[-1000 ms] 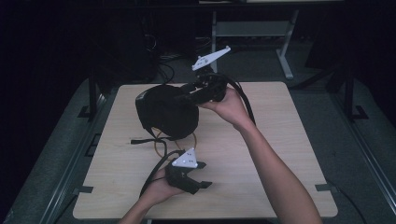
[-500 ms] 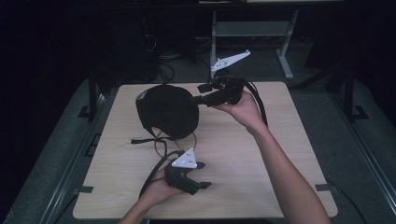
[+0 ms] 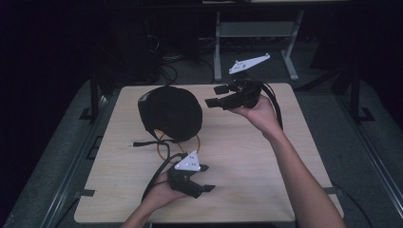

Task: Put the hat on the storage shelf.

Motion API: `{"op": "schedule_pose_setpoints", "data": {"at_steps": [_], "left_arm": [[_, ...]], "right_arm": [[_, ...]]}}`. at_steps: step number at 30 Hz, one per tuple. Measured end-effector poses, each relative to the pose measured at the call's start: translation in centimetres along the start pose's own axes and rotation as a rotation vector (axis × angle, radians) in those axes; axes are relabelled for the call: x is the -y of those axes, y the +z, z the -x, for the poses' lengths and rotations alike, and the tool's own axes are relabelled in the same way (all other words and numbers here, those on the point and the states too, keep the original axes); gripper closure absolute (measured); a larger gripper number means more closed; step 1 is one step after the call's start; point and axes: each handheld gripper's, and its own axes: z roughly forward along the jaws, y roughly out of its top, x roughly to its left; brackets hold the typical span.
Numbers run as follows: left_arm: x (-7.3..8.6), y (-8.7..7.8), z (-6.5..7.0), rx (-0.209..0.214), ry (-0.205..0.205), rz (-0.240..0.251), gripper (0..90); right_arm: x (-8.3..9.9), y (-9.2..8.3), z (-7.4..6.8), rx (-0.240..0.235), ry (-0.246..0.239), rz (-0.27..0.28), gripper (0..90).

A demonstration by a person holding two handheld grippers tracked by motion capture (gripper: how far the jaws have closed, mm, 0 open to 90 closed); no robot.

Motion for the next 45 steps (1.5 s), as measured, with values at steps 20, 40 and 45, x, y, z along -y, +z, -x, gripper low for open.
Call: {"op": "schedule_pose_setpoints", "data": {"at_steps": [20, 40, 45], "left_arm": [[0.1, 0.1, 0.0, 0.0, 0.005, -0.004, 29.7], [0.2, 0.3, -0.1, -0.004, 0.004, -0.016, 28.7], [0.3, 0.3, -0.1, -0.002, -0.002, -0.02, 28.3]], "right_arm": [[1.8, -1.9, 0.8, 0.042, 0.031, -0.012, 28.6], [4.9, -4.2, 1.5, 0.077, 0.059, -0.021, 25.9], [5.8, -4.8, 1.6, 0.082, 0.07, -0.022, 24.8]]}}
